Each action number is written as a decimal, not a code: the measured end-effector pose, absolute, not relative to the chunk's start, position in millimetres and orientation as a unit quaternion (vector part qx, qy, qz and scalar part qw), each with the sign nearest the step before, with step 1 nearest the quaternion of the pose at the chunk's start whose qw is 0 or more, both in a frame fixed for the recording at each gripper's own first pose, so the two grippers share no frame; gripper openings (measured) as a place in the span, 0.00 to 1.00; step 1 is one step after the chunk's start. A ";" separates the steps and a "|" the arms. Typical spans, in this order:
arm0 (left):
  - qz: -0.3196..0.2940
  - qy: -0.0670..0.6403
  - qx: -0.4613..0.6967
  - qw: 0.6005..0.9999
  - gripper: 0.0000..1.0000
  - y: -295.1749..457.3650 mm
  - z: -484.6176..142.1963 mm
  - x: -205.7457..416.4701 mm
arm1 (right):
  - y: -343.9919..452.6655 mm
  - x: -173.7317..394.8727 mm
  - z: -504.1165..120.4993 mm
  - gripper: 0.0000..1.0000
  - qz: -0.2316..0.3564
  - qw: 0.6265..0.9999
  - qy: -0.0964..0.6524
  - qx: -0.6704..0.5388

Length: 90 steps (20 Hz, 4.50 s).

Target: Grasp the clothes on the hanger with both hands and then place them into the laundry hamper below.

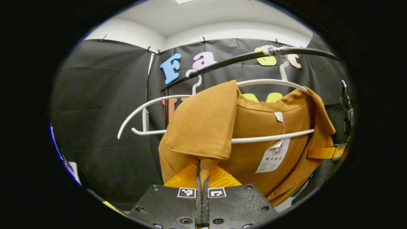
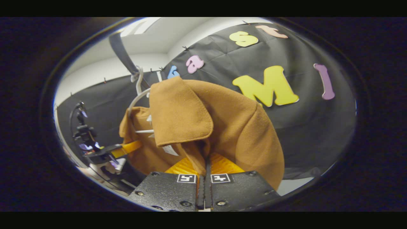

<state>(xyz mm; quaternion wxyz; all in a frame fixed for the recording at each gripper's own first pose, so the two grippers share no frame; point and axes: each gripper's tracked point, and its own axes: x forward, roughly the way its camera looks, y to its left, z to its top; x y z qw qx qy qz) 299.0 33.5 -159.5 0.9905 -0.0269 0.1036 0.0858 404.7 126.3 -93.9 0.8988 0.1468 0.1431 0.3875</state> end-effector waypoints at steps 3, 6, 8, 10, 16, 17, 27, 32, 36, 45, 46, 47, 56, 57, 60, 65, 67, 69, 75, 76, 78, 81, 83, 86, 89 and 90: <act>0.083 0.109 -0.040 0.990 0.00 38.5 -151.5 289.6 | 126.3 387.2 -76.7 0.05 0.451 0.853 0.144 0.219; 0.075 0.100 -0.039 0.991 0.04 46.8 -135.3 279.6 | 128.0 364.8 -51.5 0.04 0.493 0.823 0.125 0.252; 0.072 0.084 -0.039 0.993 0.00 53.8 -118.7 276.4 | 125.3 355.8 -31.5 0.04 0.508 0.807 0.107 0.281; 0.067 0.071 -0.055 0.994 0.04 62.9 -102.8 273.9 | 122.1 349.3 -12.1 0.04 0.516 0.792 0.095 0.312; 0.064 0.035 -0.065 0.995 0.00 95.4 -61.5 283.1 | 103.2 343.3 41.1 0.03 0.523 0.767 0.047 0.367; 0.062 0.033 -0.067 0.995 0.00 97.5 -58.3 286.4 | 100.0 345.9 46.4 0.03 0.520 0.769 0.040 0.369; 0.034 0.053 -0.088 0.994 0.05 89.2 -74.0 301.1 | 27.9 398.2 31.8 0.03 0.380 0.815 0.022 0.437; 0.016 0.066 -0.099 0.993 0.00 83.6 -90.4 305.3 | 16.6 411.8 5.2 0.02 0.334 0.837 0.043 0.432; 0.005 0.069 -0.109 0.992 0.05 80.0 -98.4 304.1 | 6.1 421.4 -19.4 0.03 0.294 0.860 0.067 0.412; 0.037 0.131 -0.116 0.984 0.00 98.4 -163.7 278.3 | 34.6 401.1 -84.3 0.03 0.280 0.887 0.140 0.341; 0.039 0.138 -0.113 0.983 0.00 98.6 -171.7 270.7 | 37.3 397.6 -90.5 0.03 0.280 0.888 0.147 0.335; 0.042 0.145 -0.111 0.982 0.00 99.0 -178.3 263.3 | 39.8 391.0 -97.5 0.04 0.280 0.889 0.154 0.328; 0.021 0.193 -0.116 0.974 0.05 67.6 -208.6 215.3 | 74.6 348.4 -116.0 0.04 0.299 0.902 0.190 0.247; 0.015 0.194 -0.118 0.974 0.05 62.9 -206.8 212.9 | 80.1 342.2 -114.6 0.03 0.305 0.901 0.191 0.241; -0.006 0.189 -0.120 0.974 0.00 48.3 -194.4 210.2 | 97.5 327.5 -104.2 0.04 0.321 0.901 0.190 0.222; -0.056 0.171 -0.120 0.976 0.05 13.1 -163.7 212.2 | 135.2 298.5 -71.7 0.04 0.357 0.897 0.171 0.198; -0.081 0.164 -0.118 0.976 0.05 -4.7 -152.2 214.9 | 154.8 283.4 -57.8 0.04 0.379 0.893 0.160 0.183; -0.107 0.160 -0.117 0.974 0.05 -22.7 -144.1 214.9 | 172.3 268.6 -50.2 0.03 0.398 0.888 0.156 0.171; -0.169 0.177 -0.103 0.964 0.00 -64.6 -162.2 205.0 | 195.8 240.1 -81.0 0.03 0.403 0.882 0.183 0.162; -0.176 0.186 -0.099 0.962 0.00 -70.4 -175.8 202.6 | 195.8 237.1 -95.8 0.03 0.398 0.882 0.194 0.163; -0.177 0.218 -0.091 0.955 0.00 -76.5 -212.8 194.7 | 197.8 232.2 -133.7 0.04 0.380 0.883 0.221 0.164; -0.185 0.277 -0.081 0.940 0.00 -90.5 -276.9 181.3 | 185.8 227.2 -207.4 0.04 0.338 0.884 0.278 0.165; -0.194 0.319 -0.073 0.925 0.00 -98.6 -322.2 166.1 | 174.7 227.4 -255.9 0.03 0.305 0.885 0.319 0.148; -0.199 0.368 -0.061 0.906 0.00 -103.5 -378.2 149.4 | 168.6 226.5 -311.2 0.04 0.267 0.878 0.371 0.143; -0.191 0.419 -0.070 0.885 0.00 -109.4 -424.5 134.0 | 160.5 217.4 -362.0 0.04 0.234 0.866 0.423 0.132; -0.188 0.434 -0.065 0.879 0.00 -108.7 -439.2 128.8 | 157.7 214.2 -377.6 0.04 0.222 0.862 0.437 0.127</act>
